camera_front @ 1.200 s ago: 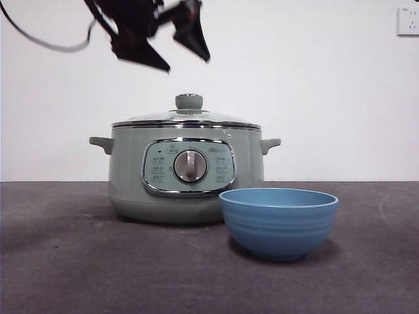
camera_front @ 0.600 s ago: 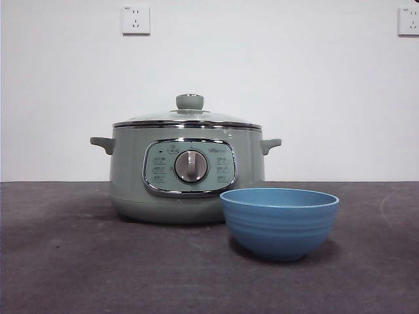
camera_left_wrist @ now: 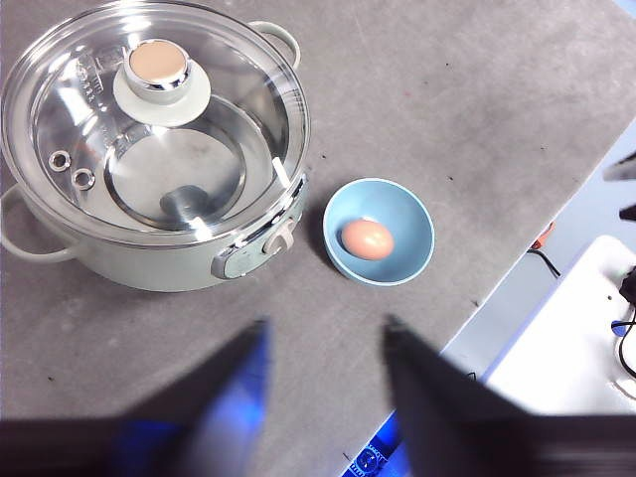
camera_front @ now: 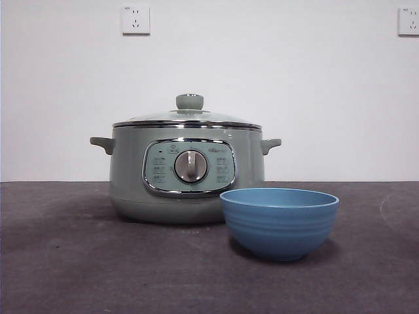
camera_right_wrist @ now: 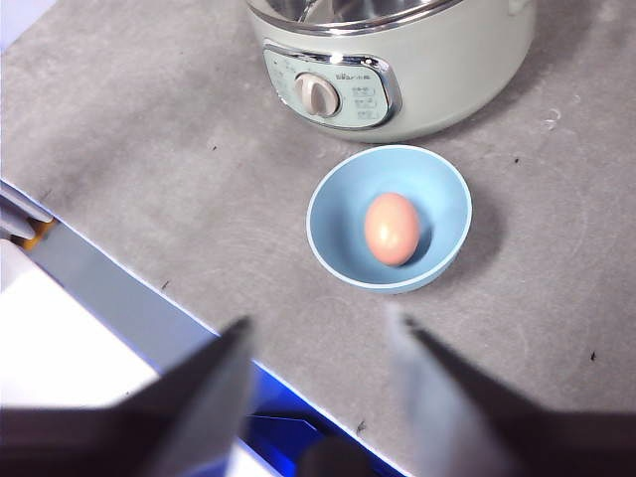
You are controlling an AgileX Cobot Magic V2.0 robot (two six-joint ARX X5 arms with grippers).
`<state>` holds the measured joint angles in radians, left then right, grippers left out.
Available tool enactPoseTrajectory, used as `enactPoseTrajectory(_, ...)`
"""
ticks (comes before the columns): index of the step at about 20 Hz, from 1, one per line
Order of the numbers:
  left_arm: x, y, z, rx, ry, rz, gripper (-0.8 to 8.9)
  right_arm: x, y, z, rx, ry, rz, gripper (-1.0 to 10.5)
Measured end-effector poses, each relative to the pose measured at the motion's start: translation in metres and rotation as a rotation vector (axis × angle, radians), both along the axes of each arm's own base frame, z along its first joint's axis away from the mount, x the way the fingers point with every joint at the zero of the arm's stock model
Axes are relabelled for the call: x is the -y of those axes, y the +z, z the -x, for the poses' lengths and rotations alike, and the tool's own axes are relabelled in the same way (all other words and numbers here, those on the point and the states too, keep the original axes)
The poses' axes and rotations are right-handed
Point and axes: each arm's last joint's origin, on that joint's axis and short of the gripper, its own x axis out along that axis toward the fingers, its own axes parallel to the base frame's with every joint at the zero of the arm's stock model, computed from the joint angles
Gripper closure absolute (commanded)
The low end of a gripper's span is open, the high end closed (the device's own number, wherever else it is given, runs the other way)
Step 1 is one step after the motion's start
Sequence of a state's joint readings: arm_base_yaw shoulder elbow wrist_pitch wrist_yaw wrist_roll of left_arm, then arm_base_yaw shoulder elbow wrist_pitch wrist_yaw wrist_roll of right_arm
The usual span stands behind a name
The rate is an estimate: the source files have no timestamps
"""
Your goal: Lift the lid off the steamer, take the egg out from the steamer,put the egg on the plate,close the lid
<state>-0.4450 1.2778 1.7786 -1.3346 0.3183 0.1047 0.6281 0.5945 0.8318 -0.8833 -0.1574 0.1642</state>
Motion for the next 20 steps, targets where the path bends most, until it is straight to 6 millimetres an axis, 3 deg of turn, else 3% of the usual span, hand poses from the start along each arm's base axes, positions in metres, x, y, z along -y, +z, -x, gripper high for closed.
enactPoseTrajectory(15,0.0,0.0,0.0,0.001,0.001,0.0,8.2,0.0,0.0,0.0,0.002,0.0,0.001,9.5)
enactPoseTrajectory(20,-0.0038,-0.0007,-0.0028,0.046,0.086,-0.091,8.17,0.0,0.0,0.0,0.001,0.0,0.001,9.5)
